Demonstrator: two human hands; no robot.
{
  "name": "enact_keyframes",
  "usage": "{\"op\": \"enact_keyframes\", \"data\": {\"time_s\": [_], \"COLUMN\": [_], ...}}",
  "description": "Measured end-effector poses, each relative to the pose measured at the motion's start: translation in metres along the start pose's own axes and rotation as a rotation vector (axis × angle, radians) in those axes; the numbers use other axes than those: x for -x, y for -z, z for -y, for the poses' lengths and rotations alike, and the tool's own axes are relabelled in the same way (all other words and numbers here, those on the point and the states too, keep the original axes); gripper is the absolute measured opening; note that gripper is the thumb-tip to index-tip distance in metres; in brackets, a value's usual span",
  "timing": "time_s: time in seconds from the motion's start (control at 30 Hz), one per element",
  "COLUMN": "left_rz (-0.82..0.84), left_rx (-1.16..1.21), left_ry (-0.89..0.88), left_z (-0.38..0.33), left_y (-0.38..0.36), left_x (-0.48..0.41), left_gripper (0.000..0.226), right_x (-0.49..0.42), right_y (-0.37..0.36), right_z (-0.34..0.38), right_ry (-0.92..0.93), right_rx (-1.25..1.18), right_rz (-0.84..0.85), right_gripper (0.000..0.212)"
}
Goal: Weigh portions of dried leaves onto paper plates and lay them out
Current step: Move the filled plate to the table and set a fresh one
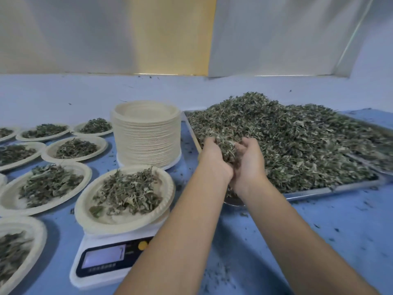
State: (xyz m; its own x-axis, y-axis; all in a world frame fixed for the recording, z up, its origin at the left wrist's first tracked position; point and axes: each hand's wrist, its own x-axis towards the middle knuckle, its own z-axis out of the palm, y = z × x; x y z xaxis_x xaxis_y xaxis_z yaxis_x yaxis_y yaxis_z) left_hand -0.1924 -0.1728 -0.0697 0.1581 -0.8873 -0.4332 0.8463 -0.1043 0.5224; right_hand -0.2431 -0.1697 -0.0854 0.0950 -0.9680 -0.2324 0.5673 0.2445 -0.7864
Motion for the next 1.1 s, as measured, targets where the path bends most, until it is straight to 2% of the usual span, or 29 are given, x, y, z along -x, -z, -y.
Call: {"op": "enact_keyframes", "data": {"time_s": [0.17,0.3,0.4,0.5,0.6,0.7,0.93,1.1], "left_rz": [-0.075,-0.014,0.038,0.118,0.172,0.213,0.251,0.237], "left_rx": [-0.363,-0.576,-0.512,-0.409,-0.371,-0.309,-0.262,-0.206], "left_ry": [-0.050,-0.111,-0.167,-0.160,-0.155,-0.159,-0.186,-0.218], "left_z": [0.016,0.016,0.013,0.010,0.006,0.001,-0.016,-0.040], "left_y": [-0.001,0.001,0.004,0.007,0.009,0.013,0.026,0.046], "left_x": [-0.016,-0.015,-0.014,-0.010,-0.005,0.001,0.013,0.031], "left_gripper": [0.058,0.061,0.045,0.039,0.033,0.033,0.026,0.025], "right_x": [-0.012,-0.020,-0.027,-0.027,-0.021,-0.015,0.000,0.010], "right_y": [0.020,0.027,0.028,0.026,0.022,0.016,-0.006,-0.034], "right_z": [0.012,0.012,0.010,0.009,0.007,0.004,-0.003,-0.021], "right_ry": [-0.061,-0.022,0.020,0.041,0.097,0.260,0.530,0.545], "right_rx": [-0.013,0.070,0.114,0.146,0.145,0.192,0.290,0.239], "right_rz": [-0.131,-0.190,-0.236,-0.244,-0.201,-0.162,-0.126,-0.109], "right_gripper": [0.026,0.015,0.015,0.011,0.024,0.034,0.027,0.016]}}
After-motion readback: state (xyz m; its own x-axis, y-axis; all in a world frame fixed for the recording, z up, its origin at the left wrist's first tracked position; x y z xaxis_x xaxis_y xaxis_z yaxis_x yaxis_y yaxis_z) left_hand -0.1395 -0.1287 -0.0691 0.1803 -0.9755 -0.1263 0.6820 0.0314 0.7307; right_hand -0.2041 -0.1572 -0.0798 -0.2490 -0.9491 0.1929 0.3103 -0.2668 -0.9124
